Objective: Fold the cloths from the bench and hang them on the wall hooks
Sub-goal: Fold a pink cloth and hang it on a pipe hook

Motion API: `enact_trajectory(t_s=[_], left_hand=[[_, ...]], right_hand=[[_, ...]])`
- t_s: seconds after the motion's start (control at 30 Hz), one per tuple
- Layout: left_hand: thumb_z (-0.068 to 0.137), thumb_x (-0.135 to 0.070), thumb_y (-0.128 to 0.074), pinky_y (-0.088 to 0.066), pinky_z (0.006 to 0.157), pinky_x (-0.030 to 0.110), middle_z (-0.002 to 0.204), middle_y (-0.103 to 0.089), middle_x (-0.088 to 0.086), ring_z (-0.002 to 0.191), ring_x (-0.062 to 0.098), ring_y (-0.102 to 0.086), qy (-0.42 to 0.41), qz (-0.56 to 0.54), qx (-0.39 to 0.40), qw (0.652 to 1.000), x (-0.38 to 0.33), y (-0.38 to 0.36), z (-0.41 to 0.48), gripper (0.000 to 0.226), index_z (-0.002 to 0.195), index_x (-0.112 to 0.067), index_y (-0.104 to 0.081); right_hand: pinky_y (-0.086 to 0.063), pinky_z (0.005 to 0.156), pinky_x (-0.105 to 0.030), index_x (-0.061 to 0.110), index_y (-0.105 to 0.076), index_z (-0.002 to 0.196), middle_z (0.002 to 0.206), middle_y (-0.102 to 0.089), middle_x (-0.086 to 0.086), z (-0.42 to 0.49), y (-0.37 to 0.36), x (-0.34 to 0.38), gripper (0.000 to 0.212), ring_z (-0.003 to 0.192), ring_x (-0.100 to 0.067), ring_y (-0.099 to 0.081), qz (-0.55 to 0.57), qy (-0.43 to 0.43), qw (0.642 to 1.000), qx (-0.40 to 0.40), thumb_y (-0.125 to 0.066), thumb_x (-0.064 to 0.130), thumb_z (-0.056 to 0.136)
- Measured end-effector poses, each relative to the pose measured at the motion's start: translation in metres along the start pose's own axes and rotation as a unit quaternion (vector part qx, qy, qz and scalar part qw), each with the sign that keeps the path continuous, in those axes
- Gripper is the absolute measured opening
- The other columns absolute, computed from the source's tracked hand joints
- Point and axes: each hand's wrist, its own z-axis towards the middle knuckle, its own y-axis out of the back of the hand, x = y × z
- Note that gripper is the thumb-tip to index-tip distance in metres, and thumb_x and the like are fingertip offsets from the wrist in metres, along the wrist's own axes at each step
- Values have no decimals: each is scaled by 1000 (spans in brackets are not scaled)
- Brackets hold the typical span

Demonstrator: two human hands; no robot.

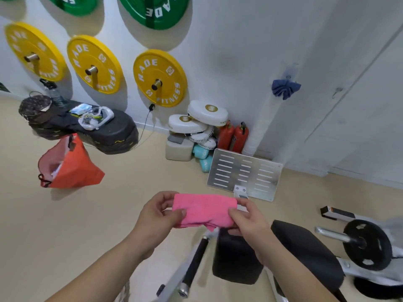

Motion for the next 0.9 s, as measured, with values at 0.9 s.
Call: enact_trajectory(t_s=[0.9], left_hand=[[84,0,-78,-64,82,40,108,-77,2,94,22,-76,-41,91,208,973,-193,60,327,35,112,-21,-72]], right_hand=[[-58,96,-55,7,-63,123,112,-76,-22,244,-70,170,36,99,-41,-74,183,-13,974,-134,-74,5,89]])
